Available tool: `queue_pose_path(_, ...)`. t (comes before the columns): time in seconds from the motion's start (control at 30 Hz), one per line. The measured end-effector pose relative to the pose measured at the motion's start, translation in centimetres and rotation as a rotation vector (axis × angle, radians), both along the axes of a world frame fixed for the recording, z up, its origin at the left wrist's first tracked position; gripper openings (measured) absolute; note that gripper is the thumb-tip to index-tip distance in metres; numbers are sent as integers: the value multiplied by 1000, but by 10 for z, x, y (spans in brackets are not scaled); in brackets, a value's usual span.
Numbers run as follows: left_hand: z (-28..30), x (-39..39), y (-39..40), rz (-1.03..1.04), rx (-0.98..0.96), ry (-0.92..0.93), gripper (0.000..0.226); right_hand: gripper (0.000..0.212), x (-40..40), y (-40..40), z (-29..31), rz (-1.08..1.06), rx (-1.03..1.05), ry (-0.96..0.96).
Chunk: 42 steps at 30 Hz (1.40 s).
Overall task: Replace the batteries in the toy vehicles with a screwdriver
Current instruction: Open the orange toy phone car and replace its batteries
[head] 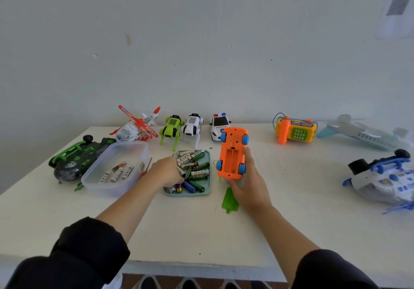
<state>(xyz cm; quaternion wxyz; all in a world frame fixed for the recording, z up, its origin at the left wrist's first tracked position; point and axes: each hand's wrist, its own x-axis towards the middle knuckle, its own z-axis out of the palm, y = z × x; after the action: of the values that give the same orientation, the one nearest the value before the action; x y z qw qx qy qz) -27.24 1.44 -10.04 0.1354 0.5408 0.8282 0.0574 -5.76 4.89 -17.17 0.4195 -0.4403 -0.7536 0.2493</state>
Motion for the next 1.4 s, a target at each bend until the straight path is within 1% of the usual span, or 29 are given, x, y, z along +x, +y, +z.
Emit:
queue_pose_path(0.07, 4, -2, -1, 23, 88, -132, 16, 83, 0, 0, 0, -2, -5, 4)
queue_pose_path(0.13, 6, -5, 1, 26, 209, -269, 20, 81, 1, 0, 1, -3, -12, 0)
queue_pose_path(0.2, 10, -4, 1, 41, 342, -426, 19, 81, 1, -1, 0, -4, -20, 5)
queue_pose_path(0.23, 12, -1, 1, 66, 411, -541, 16, 82, 1, -1, 1, -4, -22, 13)
queue_pose_path(0.3, 19, 12, -1, 153, 500, -878, 13, 84, 0, -2, 1, -4, -32, 35)
queue_pose_path(0.37, 27, 29, -4, 192, 485, -1237, 11, 85, 0, -2, 1, -3, -38, 57)
queue_pose_path(0.4, 29, 36, -4, 171, 420, -1365, 14, 84, 0, -3, 2, -2, -41, 69)
queue_pose_path(0.43, 30, 41, -5, 119, 329, -1423, 18, 83, 0, -4, 3, 0, -49, 80)
queue_pose_path(0.47, 30, 47, -6, 54, 239, -1413, 26, 82, 0, -4, 4, 0, -56, 90)
queue_pose_path(0.5, 29, 51, -7, -7, 175, -1362, 34, 81, 1, -5, 5, 0, -57, 101)
queue_pose_path(0.57, 27, 61, -6, -93, 146, -1257, 43, 78, 1, -5, 5, -2, -50, 111)
queue_pose_path(0.6, 27, 66, -5, -122, 168, -1219, 44, 78, 2, -6, 6, -1, -49, 112)
queue_pose_path(0.67, 25, 78, -1, -158, 280, -1144, 44, 78, 3, -6, 7, 2, -56, 120)
queue_pose_path(0.77, 18, 90, 6, -176, 579, -862, 33, 79, 3, -8, 10, 1, -77, 120)
queue_pose_path(0.83, 11, 96, 9, -206, 701, -751, 28, 80, 2, -7, 9, -2, -78, 110)
queue_pose_path(0.97, -3, 105, 14, -187, 799, -687, 25, 81, 2, -6, 8, -7, -68, 81)
queue_pose_path(1.1, -14, 109, 16, -201, 884, -485, 21, 85, 3, -8, 11, -5, -75, 54)
queue_pose_path(1.23, -19, 107, 16, -285, 933, -346, 19, 83, 4, -9, 12, -6, -61, 45)
queue_pose_path(1.4, -20, 97, 22, -401, 932, -151, 29, 84, 4, -7, 11, 7, -45, 42)
